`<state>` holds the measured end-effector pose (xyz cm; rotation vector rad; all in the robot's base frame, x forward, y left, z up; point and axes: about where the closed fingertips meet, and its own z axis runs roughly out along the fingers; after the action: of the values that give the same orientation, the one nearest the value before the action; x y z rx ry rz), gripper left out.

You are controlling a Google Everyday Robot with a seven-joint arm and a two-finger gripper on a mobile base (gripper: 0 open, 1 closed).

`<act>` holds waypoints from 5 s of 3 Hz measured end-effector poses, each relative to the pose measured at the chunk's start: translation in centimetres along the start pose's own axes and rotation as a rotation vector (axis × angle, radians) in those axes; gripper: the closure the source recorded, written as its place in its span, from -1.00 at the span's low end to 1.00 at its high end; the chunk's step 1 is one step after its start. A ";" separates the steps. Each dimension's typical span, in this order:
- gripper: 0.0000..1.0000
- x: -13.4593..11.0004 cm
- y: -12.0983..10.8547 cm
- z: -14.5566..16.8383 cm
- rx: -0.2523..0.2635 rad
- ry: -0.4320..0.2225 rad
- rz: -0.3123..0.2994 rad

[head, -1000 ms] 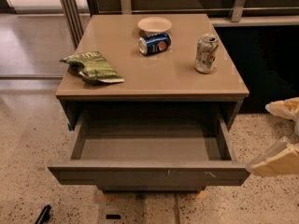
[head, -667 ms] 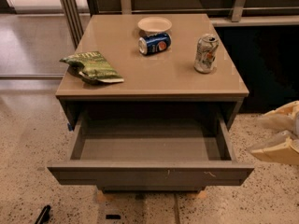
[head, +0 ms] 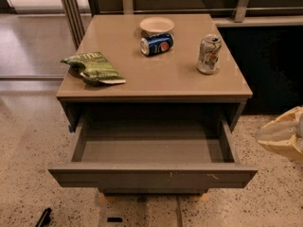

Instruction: Close top drawer

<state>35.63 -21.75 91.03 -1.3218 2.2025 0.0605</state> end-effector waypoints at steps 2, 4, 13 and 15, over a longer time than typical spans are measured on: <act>1.00 1.2 -0.3 1.5 0.034 -0.010 0.039; 1.00 5.8 -0.3 8.9 0.051 -0.027 0.179; 1.00 12.6 2.2 22.8 -0.216 0.071 0.444; 1.00 8.8 -1.0 27.5 -0.226 0.070 0.341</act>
Offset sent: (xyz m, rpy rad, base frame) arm 0.0195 -0.0308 -0.0738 0.0543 -0.0796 -0.2004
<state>45.47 -20.63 63.87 -1.0575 2.5190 0.4083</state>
